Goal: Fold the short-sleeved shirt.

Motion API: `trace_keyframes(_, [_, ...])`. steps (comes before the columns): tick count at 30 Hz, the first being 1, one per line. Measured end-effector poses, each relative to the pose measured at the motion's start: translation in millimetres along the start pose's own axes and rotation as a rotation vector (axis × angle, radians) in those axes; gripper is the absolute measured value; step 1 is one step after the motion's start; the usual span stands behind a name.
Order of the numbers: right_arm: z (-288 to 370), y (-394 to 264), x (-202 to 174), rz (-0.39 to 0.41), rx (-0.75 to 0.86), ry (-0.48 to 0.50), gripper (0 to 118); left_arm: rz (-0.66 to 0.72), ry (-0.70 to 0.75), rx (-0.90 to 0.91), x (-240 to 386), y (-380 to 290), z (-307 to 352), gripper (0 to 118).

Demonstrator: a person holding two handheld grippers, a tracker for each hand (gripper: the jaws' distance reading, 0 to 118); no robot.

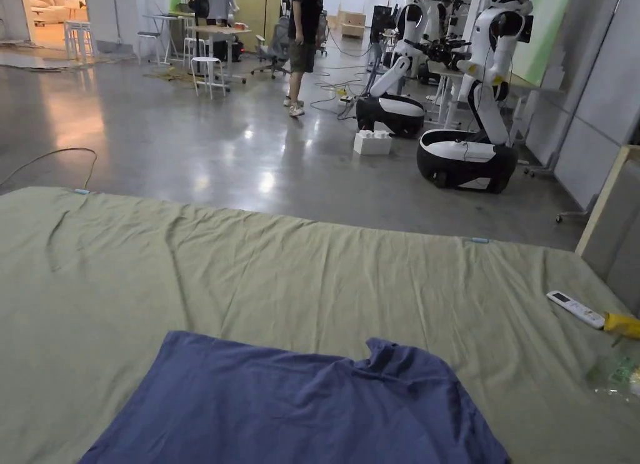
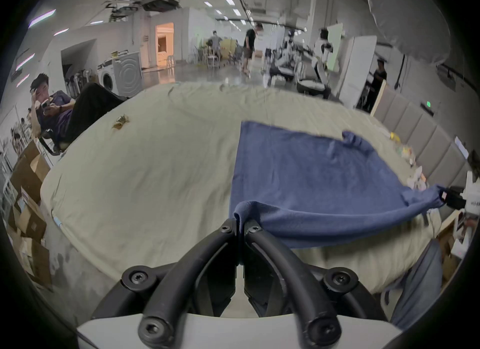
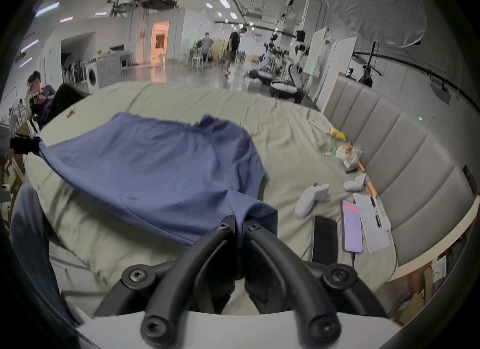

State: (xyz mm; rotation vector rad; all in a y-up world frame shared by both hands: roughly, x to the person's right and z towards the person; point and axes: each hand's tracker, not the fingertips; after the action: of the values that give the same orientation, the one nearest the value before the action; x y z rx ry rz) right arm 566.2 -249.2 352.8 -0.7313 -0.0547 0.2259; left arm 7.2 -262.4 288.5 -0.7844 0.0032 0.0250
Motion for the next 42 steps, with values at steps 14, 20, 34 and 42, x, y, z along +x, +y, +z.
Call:
trace_keyframes(14, [-59, -52, -25, 0.029, -0.251, 0.009, 6, -0.077, 0.005, -0.190, -5, -39, -58, 6])
trace_keyframes(20, [-62, -61, -30, 0.029, -0.255, -0.011, 42, -0.009, 0.011, -0.224, -7, -58, -61, 28])
trace_keyframes(34, [-8, 38, -31, -0.142, 0.314, -0.101, 77, 0.062, -0.028, 0.301, 35, 20, -10, 53])
trace_keyframes(42, [8, 76, -72, -0.148, 0.685, -0.167, 3, -0.001, -0.022, 0.585, 90, 54, 21, 6])
